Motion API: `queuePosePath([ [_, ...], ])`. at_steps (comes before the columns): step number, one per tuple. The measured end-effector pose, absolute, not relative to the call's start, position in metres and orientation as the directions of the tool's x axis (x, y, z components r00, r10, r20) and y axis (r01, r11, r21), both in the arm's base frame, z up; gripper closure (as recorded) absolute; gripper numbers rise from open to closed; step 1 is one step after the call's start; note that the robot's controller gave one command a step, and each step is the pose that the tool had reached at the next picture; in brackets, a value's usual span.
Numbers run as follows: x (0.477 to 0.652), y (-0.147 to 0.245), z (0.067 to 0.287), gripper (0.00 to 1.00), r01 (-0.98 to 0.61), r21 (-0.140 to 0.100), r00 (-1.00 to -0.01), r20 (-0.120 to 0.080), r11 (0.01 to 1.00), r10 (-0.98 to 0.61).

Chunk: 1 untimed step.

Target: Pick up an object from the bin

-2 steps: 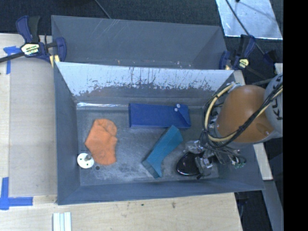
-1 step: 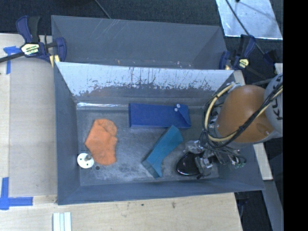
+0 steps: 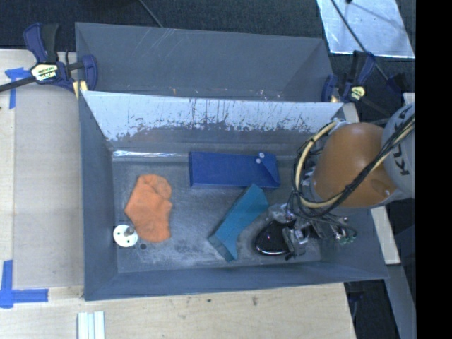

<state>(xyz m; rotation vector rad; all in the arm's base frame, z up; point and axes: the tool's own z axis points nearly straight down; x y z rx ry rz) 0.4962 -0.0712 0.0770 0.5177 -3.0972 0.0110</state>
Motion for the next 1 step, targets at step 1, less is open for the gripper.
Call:
queuePosePath([
  [1,0.5022,-0.0689,0.0763,1.00,-0.330,-0.005,-0.944,0.014,0.944,-0.329],
])
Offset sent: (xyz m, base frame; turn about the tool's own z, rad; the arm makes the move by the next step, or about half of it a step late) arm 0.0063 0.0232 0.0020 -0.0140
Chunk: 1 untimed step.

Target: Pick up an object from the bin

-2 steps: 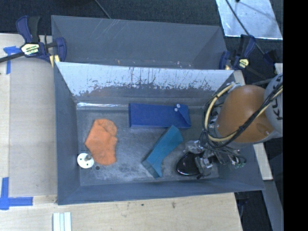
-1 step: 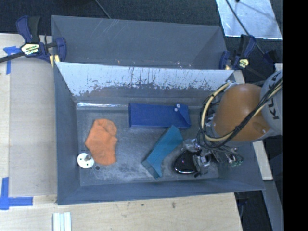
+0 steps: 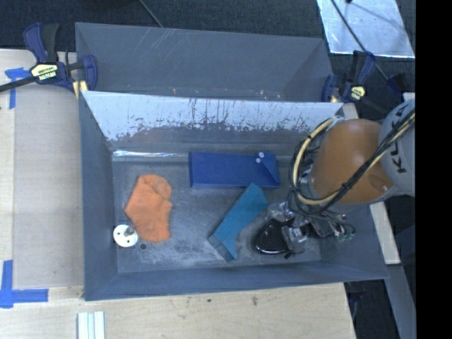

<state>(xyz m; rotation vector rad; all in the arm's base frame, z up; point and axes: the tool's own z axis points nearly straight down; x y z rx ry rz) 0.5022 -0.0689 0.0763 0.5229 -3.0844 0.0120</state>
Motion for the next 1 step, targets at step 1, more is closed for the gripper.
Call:
queuePosePath([
  [1,0.5041,-0.0543,0.0796,1.00,-0.334,-0.006,-0.943,-0.001,0.942,-0.334],
])
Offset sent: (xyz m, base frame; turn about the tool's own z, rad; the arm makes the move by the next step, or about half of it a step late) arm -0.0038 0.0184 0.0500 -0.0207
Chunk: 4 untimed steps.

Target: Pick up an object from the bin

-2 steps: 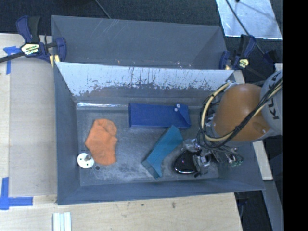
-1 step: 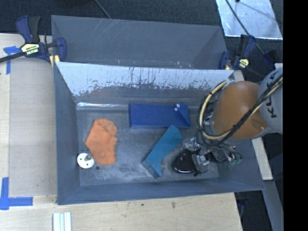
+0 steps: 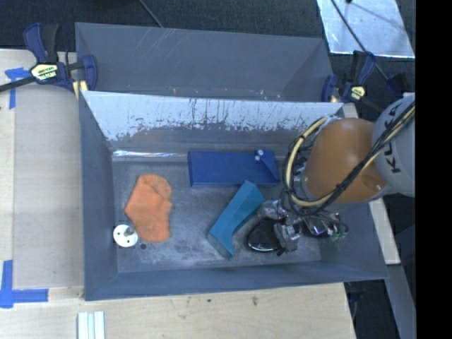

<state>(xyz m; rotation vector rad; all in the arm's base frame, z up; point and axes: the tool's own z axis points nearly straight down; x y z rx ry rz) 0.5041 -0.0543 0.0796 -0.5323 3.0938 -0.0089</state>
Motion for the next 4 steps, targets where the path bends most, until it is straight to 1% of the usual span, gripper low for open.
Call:
queuePosePath([
  [1,0.503,-0.052,0.081,1.00,-0.337,-0.004,-0.942,-0.001,0.942,-0.337],
  [2,0.487,-0.077,0.119,1.00,-0.626,-0.002,-0.780,-0.003,0.780,-0.626],
  [3,0.487,-0.077,0.119,1.00,-0.626,-0.002,-0.780,-0.003,0.780,-0.626],
  [4,0.504,-0.070,0.113,1.00,-0.636,-0.002,-0.772,-0.003,0.772,-0.636],
])
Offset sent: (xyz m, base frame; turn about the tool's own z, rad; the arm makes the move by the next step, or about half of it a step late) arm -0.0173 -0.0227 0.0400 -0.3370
